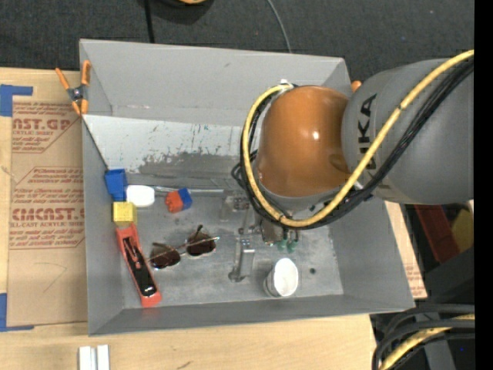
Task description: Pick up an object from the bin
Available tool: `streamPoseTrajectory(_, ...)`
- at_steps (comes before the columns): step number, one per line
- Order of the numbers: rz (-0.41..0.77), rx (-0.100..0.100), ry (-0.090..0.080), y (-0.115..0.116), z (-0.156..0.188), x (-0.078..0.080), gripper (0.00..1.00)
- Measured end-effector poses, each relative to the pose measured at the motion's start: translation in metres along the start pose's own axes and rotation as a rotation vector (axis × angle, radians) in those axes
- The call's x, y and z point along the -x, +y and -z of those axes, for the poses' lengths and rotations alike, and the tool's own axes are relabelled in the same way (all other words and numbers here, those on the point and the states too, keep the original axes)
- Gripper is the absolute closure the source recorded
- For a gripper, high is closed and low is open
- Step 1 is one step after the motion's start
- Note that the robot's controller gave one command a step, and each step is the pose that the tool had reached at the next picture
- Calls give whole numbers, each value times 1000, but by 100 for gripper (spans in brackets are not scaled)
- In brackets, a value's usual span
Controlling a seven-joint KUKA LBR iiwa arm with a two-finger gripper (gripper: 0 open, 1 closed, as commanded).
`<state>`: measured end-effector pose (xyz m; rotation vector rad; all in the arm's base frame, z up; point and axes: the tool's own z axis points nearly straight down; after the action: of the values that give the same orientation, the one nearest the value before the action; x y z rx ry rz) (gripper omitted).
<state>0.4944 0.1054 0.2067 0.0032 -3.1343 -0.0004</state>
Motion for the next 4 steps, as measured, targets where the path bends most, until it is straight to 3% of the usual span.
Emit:
streamPoseTrajectory(1,-1,1,-8,0,4,2,0)
streamPoseTrajectory(2,42,2,-16,12,-34,22,0)
streamPoseTrajectory(3,-17,3,-10,18,-91,35,0)
streamPoseTrajectory(4,26,2,-15,13,-137,38,100)
